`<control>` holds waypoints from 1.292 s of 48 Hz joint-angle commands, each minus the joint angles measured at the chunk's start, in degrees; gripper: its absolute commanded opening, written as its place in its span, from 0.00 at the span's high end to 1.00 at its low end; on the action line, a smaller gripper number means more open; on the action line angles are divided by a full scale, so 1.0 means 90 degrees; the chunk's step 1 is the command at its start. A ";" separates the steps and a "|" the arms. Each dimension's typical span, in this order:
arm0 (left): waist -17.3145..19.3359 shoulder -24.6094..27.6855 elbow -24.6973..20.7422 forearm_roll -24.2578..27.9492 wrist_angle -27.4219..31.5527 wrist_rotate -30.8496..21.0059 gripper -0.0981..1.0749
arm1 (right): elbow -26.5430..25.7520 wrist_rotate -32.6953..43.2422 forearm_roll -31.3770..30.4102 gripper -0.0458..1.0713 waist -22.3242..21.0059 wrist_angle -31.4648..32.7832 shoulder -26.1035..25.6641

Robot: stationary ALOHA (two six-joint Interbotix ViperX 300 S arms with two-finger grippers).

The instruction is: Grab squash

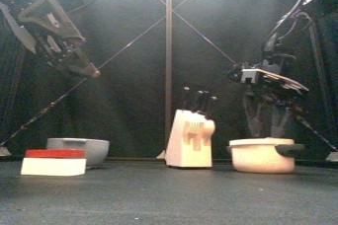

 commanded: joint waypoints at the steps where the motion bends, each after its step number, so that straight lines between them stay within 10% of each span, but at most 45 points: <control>1: 0.0020 -0.0010 -0.0068 0.0010 -0.0068 0.0020 0.04 | -0.0049 -0.0029 -0.0039 0.12 0.0078 0.0000 -0.0156; 62: 0.0059 -0.0010 -0.0010 0.0020 -0.0068 0.0020 0.04 | 0.0088 -0.0020 -0.0078 0.24 0.0195 -0.0225 0.0264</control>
